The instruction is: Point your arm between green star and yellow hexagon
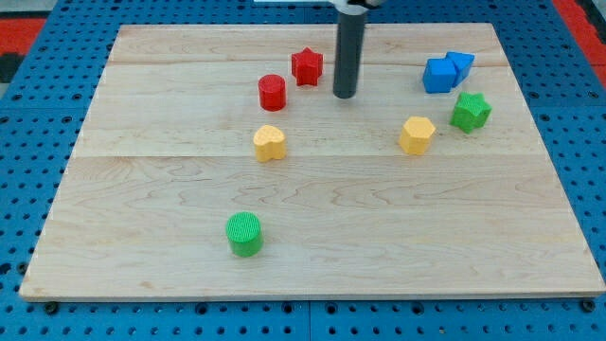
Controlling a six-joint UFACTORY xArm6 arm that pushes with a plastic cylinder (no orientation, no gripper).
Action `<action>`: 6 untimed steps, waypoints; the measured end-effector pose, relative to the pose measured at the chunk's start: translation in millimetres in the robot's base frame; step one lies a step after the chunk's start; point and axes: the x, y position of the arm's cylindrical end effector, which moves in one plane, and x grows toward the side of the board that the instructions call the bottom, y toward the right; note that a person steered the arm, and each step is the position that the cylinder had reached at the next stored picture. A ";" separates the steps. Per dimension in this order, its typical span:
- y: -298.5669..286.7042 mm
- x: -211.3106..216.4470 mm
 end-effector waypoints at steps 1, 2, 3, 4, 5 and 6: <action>-39.5 -41.6; -26.0 -55.9; 19.4 -13.3; 62.2 51.8; 115.5 56.6; 141.7 106.9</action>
